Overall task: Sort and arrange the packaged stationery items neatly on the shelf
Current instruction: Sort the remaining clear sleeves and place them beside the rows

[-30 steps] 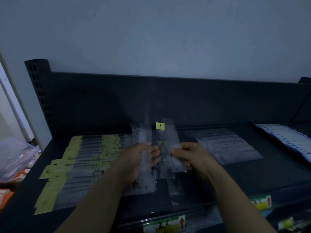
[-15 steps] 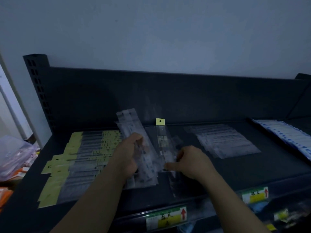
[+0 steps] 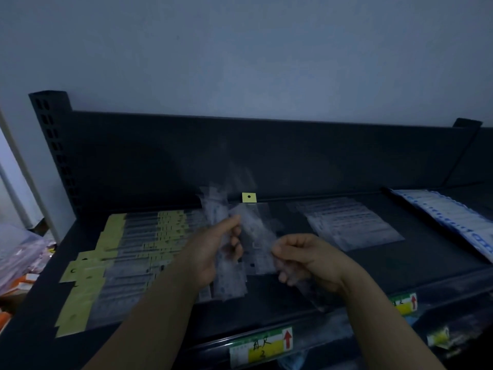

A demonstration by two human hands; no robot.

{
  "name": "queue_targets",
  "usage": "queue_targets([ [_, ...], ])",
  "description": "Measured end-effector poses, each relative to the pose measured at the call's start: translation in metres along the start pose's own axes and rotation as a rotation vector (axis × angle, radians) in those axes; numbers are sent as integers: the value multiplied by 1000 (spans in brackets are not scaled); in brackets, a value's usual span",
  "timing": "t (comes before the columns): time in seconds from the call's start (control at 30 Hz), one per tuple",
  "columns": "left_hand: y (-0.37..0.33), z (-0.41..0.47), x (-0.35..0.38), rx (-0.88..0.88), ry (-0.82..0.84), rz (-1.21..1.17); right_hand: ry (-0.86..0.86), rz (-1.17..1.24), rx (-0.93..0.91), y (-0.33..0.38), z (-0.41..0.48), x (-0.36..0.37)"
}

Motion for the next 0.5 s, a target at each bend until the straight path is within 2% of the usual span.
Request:
queue_targets([
  [0.07,-3,-1,-2,64,-27,82,144,-86,20,2,-3,9],
  [0.17,-11,0,-10,166,-104,-15,176,-85,-1,1,-7,-3],
  [0.27,-16,-1,-13,173,-118,-162,-63,164,-27,-1,-5,-33],
  [0.37,-9,-4,-6,91,-54,-87,-363,453,13,-13,2,-55],
  [0.43,-3,-7,3,15,35,-31,-441,545,33,-20,9,-59],
  [0.5,3,-10,9,-62,101,-27,-446,577,36,-24,14,-60],
])
Point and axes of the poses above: each hand's wrist, its own z-axis towards the middle knuckle, its own x-axis out of the palm, y = z × x, the point moved 7 cm from there along z, towards the middle knuckle, and after that the axes turned 14 degrees about -z, right-handed, at the moved point
